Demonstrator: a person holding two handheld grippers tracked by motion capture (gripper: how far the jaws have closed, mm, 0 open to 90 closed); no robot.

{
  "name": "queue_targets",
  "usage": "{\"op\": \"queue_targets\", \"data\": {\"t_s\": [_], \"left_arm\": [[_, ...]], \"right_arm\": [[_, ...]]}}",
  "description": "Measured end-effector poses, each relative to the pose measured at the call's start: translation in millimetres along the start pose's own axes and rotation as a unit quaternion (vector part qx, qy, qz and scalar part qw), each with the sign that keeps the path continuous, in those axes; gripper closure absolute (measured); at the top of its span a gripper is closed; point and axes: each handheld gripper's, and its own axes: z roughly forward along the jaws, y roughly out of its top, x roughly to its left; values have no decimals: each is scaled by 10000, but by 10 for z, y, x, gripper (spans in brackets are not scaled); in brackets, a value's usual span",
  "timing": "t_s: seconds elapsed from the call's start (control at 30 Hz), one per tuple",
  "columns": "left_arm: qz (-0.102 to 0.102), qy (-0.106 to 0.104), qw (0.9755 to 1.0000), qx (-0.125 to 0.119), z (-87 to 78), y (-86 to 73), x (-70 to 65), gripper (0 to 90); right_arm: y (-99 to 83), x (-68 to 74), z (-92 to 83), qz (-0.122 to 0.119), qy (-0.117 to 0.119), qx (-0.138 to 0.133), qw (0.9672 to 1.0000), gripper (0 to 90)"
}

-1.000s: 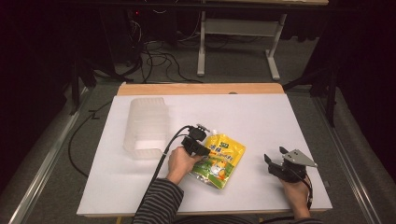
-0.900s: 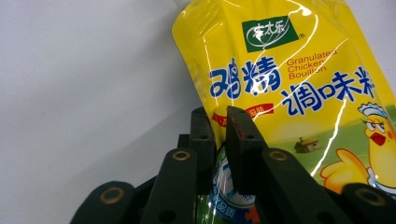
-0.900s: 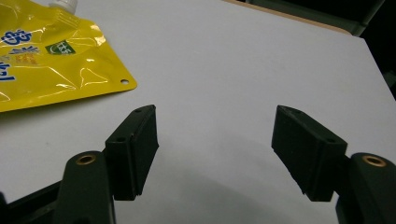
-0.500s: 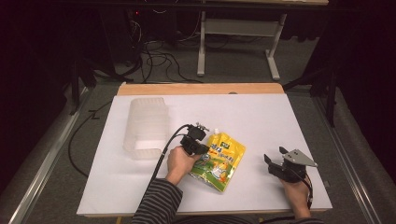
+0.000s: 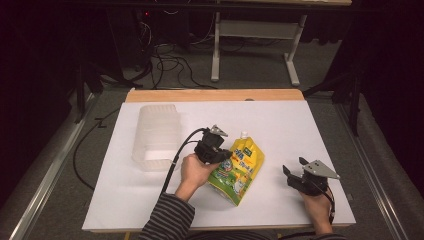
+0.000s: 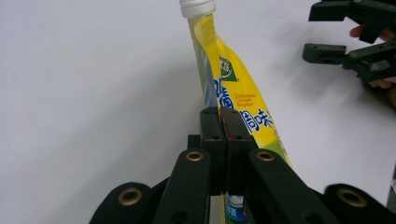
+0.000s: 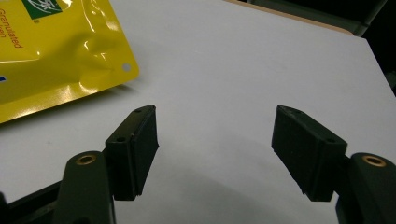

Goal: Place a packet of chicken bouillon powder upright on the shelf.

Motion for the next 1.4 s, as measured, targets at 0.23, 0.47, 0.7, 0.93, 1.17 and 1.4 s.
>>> {"op": "queue_targets", "data": {"t_s": [0.23, 0.47, 0.7, 0.93, 1.17, 1.4], "left_arm": [[57, -115, 9996, -260, -141, 52, -49, 900], [103, 17, 9986, -526, -379, 87, -48, 900], [192, 237, 9979, -580, -540, 102, -40, 900], [198, 375, 9962, -758, -771, 126, -9, 900], [205, 595, 9942, -872, -1005, 107, 45, 900], [100, 715, 9916, -1070, -1196, 76, 118, 900]], "right_arm": [[-2, 4, -3, -33, 13, -22, 10000, 321], [-5, -9, -13, -3, 31, -75, 10000, 320], [-9, -9, -20, 41, 18, -99, 9999, 319], [-9, -5, -22, 38, 15, -99, 9999, 320], [-8, -8, -18, -22, 9, -113, 9999, 320], [-8, -5, -17, -18, 9, -109, 9999, 319]]}}
